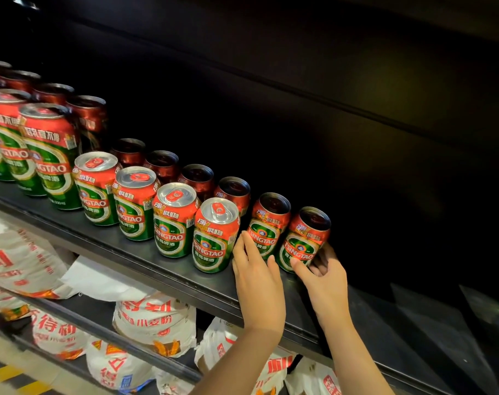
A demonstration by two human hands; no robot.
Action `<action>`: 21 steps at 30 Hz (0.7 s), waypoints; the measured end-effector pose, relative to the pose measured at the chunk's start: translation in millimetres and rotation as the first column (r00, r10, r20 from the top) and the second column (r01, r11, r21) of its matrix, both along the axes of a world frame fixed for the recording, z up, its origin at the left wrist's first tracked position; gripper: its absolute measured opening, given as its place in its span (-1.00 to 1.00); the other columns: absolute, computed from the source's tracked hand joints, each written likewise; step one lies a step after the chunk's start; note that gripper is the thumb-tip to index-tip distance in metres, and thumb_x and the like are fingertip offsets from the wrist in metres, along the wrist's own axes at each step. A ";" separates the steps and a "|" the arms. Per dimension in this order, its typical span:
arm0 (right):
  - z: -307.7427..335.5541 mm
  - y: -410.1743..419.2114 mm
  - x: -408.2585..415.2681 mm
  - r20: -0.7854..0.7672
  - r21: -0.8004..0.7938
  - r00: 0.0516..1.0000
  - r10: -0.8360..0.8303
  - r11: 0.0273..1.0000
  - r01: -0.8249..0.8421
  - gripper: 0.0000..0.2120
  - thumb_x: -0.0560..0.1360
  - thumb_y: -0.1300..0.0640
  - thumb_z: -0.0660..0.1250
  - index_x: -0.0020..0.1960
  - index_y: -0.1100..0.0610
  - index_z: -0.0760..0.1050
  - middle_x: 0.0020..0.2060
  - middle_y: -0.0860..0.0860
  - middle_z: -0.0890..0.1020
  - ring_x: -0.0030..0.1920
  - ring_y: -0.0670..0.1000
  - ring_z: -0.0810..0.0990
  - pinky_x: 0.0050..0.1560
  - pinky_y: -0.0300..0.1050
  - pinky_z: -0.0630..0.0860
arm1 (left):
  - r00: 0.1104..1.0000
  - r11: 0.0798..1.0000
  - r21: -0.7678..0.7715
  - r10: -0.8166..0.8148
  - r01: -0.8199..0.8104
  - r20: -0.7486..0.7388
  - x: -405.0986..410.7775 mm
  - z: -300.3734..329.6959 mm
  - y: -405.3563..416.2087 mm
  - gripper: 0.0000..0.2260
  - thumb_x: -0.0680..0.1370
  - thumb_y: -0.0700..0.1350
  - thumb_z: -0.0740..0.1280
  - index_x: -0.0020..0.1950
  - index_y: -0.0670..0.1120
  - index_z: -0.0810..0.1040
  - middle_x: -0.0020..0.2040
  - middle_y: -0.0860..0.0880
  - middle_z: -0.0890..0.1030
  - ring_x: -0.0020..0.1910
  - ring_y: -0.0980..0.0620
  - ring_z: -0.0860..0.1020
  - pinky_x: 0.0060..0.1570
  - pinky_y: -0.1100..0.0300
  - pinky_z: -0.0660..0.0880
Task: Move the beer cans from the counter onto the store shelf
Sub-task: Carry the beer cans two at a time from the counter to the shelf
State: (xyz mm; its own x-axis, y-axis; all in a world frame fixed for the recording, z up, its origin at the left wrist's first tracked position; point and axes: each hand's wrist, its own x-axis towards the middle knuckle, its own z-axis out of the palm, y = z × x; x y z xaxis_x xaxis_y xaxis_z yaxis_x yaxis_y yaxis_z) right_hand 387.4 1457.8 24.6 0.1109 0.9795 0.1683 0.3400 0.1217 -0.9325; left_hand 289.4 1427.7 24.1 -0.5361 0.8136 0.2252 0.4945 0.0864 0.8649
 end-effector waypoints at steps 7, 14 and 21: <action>2.4 -1.7 -1.0 0.004 0.008 1.000 0.003 1.000 -0.003 -0.40 0.38 0.23 0.49 0.37 0.14 0.37 0.22 0.04 0.56 0.20 -0.02 0.55 0.17 -0.16 0.46 | 1.000 1.000 -0.025 -0.011 0.011 -0.001 -1.2 1.9 -0.6 -0.42 0.61 -0.07 0.18 0.54 -0.14 -0.03 0.52 -0.09 0.12 0.48 -0.04 0.16 0.40 0.13 0.25; 4.8 -4.4 -3.1 0.048 -0.022 0.999 -0.025 0.999 0.026 -0.44 0.39 0.19 0.49 0.33 0.13 0.38 0.21 0.04 0.56 0.20 0.00 0.54 0.24 -0.04 0.49 | 0.994 0.999 -0.008 -0.042 0.043 0.099 -1.6 5.8 -3.4 -0.41 0.59 -0.11 0.19 0.54 -0.13 -0.03 0.53 -0.06 0.09 0.50 0.00 0.09 0.44 0.16 0.16; 33.8 -22.2 -7.8 0.106 -0.185 0.992 0.066 0.982 -0.046 -0.44 0.45 0.12 0.44 0.35 0.01 0.26 0.24 -0.02 0.48 0.23 -0.07 0.46 0.11 -0.29 0.38 | 0.976 0.972 -0.148 -0.163 0.185 0.147 -17.9 20.5 -26.6 -0.47 0.56 -0.13 0.26 0.48 -0.16 0.16 0.45 -0.10 0.25 0.42 -0.05 0.23 0.38 0.07 0.27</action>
